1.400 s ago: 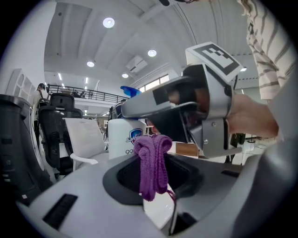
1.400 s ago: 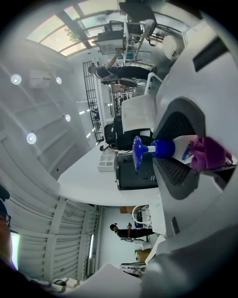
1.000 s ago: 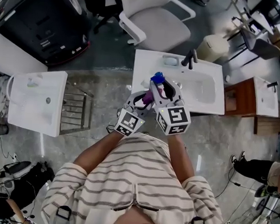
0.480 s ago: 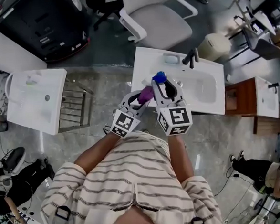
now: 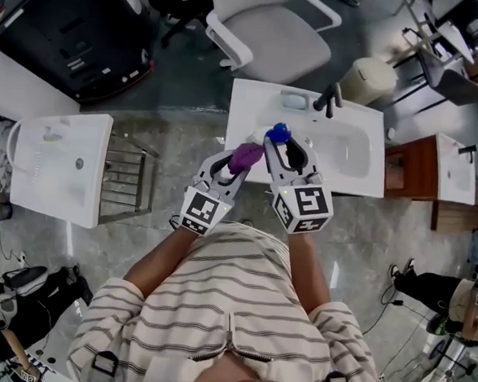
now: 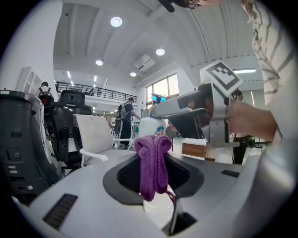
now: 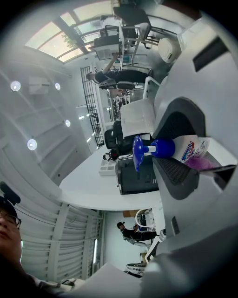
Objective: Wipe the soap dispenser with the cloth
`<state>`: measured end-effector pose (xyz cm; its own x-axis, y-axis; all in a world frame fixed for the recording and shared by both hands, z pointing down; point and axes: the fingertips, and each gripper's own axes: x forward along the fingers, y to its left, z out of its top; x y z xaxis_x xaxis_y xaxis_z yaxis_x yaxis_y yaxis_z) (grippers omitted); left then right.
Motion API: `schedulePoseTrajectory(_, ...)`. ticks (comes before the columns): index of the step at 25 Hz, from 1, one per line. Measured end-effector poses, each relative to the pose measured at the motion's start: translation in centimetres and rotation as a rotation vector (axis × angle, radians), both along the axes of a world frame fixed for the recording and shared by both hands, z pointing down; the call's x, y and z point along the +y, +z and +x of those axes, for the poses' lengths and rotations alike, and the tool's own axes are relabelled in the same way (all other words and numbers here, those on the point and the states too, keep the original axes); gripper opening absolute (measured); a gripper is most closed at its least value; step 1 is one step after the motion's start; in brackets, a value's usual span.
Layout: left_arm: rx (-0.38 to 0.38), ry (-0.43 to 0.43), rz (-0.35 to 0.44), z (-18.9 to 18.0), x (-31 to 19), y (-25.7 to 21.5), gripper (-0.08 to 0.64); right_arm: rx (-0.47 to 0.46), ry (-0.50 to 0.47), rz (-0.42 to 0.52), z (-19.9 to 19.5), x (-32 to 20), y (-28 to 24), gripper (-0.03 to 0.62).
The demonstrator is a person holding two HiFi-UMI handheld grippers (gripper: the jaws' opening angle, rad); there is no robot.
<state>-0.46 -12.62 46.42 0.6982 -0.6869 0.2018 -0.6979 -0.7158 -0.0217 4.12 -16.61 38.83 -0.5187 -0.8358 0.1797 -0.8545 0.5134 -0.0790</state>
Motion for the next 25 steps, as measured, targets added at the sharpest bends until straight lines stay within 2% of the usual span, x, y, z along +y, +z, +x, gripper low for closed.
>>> schedulePoseTrajectory(9, 0.024, 0.004, 0.046, -1.3, -1.2, -2.5, 0.118, -0.027, -0.005, 0.006, 1.2, 0.3, -0.8, 0.133)
schedulePoseTrajectory(13, 0.056, 0.073, 0.04, -1.3, -1.5, -3.4, 0.118, -0.032, -0.024, 0.001, 0.9, 0.9, -1.0, 0.133)
schedulePoseTrajectory(25, 0.022, 0.293, 0.082, -0.4, -1.3, -3.8, 0.118, -0.047, -0.076, 0.02, 0.7, 2.3, -1.6, 0.133)
